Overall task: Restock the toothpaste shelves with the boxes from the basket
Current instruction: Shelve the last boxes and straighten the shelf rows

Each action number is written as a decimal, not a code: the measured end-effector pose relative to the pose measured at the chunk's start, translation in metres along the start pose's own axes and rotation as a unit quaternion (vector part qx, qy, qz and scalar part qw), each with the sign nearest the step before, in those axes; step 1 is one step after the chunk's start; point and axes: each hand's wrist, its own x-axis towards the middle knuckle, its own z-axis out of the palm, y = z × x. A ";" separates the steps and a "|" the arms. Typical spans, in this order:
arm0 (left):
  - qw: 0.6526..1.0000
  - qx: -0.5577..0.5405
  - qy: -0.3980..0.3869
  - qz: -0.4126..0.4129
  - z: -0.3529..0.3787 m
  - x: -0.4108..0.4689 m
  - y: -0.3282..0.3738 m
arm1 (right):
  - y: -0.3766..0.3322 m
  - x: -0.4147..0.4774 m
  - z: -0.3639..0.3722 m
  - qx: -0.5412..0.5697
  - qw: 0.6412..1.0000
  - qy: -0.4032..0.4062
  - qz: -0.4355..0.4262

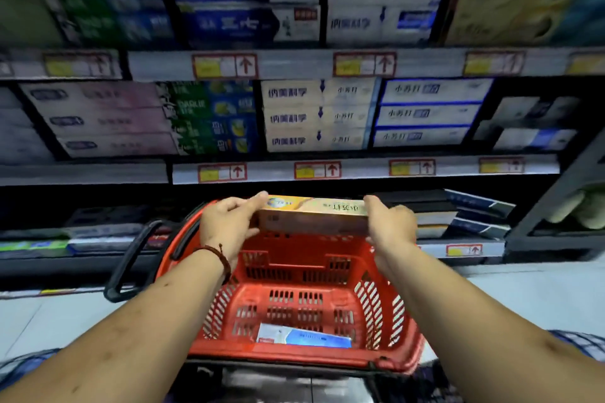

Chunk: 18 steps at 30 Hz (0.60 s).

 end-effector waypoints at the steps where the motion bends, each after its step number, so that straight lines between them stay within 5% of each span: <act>1: 1.000 -0.017 0.017 0.009 0.001 -0.004 0.007 | -0.007 -0.003 -0.004 -0.001 1.000 0.019 -0.016; 8: 0.996 -0.078 0.005 0.036 0.002 -0.020 0.053 | -0.038 -0.016 -0.019 0.049 0.998 -0.007 -0.028; 18: 0.977 -0.208 -0.054 0.002 -0.002 -0.023 0.097 | -0.073 -0.027 -0.019 0.290 0.955 -0.060 0.005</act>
